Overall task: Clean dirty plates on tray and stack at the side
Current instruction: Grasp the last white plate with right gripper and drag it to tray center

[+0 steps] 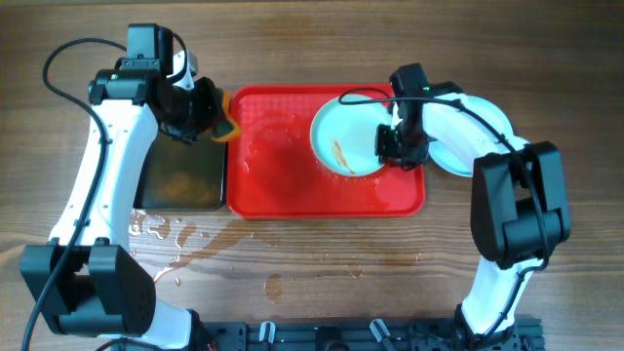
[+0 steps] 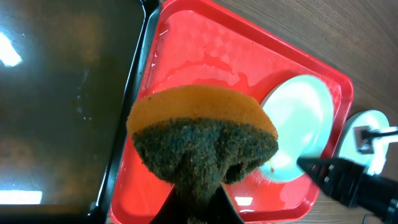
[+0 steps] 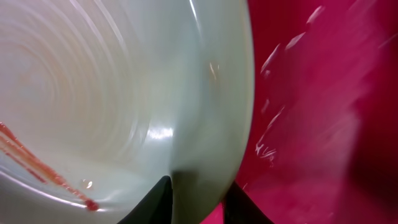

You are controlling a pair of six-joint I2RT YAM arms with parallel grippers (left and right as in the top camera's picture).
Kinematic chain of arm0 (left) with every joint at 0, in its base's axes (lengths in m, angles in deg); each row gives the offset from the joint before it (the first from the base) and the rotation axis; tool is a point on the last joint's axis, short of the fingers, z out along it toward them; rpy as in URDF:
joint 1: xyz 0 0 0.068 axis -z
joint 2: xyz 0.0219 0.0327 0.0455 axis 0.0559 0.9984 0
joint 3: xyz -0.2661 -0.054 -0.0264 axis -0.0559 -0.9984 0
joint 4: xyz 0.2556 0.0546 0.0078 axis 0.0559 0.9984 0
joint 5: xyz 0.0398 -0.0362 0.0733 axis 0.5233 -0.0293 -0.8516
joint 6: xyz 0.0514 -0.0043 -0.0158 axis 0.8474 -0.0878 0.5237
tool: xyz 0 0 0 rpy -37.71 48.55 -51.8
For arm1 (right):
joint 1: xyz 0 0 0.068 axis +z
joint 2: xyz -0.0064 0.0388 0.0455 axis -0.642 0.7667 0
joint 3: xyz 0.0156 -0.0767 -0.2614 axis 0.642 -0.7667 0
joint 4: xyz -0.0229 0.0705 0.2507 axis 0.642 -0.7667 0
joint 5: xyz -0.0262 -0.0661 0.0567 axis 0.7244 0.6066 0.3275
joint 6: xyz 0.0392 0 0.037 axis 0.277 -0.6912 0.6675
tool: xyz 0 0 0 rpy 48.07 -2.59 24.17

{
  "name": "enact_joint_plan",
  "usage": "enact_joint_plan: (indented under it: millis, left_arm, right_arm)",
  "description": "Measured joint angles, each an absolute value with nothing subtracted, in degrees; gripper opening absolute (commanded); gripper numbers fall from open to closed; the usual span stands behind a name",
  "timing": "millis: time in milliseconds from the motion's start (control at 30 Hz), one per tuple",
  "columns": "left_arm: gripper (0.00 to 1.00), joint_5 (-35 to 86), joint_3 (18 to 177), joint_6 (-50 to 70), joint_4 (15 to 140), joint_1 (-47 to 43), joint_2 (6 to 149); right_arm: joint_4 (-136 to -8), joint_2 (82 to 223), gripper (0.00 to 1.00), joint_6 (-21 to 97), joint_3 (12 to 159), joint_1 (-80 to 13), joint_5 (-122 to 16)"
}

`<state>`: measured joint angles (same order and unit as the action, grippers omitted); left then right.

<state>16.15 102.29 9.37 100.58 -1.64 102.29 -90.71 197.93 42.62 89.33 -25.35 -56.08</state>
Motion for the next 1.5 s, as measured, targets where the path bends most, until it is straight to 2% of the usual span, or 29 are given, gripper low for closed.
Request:
enact_joint_plan:
  millis: [67,233,400,500,700,833,900,967,1067,1167,1367,1500]
  left_arm:
    - [0.04,16.13,102.29,9.37,100.58,-1.64,102.29]
    - [0.04,16.13,102.29,9.37,100.58,-1.64,102.29]
    - [0.04,16.15,102.31,9.37,100.58,-1.64,102.29]
    - [0.04,16.13,102.31,9.37,100.58,-1.64,102.29]
    - [0.04,16.13,102.29,9.37,100.58,-1.64,102.29]
    - [0.04,16.13,102.29,9.37,100.56,-1.64,102.29]
    - [0.04,16.13,102.29,9.37,100.58,-1.64,102.29]
    - [0.04,16.13,102.29,9.35,100.58,-1.64,102.29]
    - [0.04,16.13,102.29,9.37,100.58,-1.64,102.29]
    - [0.04,16.13,102.29,9.37,100.58,-1.64,102.29]
    - [0.04,16.10,102.29,9.37,99.70,-1.20,102.40]
    - [0.04,16.08,102.31,9.35,98.33,0.96,104.34]
  right_arm:
    - [-93.03,197.89,0.31,41.94,89.18,-24.11,-57.17]
    - [-95.63,192.77,0.46,40.74,88.89,-21.13,-58.59]
    - [-88.22,187.70,0.62,38.38,89.13,-21.11,-55.14]
    - [-83.02,187.77,0.65,35.95,89.20,-21.20,-51.29]
    - [-75.87,192.09,0.63,28.15,89.29,-23.10,-46.59]
    - [-75.04,196.90,0.55,22.78,89.29,-24.04,-47.77]
    - [-74.19,198.41,0.47,20.92,89.29,-24.02,-49.43]
    - [-72.90,198.80,0.33,19.50,89.31,-23.98,-51.25]
    - [-72.50,199.07,0.04,18.19,89.31,-24.02,-54.42]
    - [-72.90,199.35,0.04,19.37,89.35,-24.06,-57.24]
    - [-82.82,199.66,0.04,27.63,89.39,-24.44,-68.14]
    - [-81.79,200.25,0.04,34.42,89.00,-25.29,-74.70]
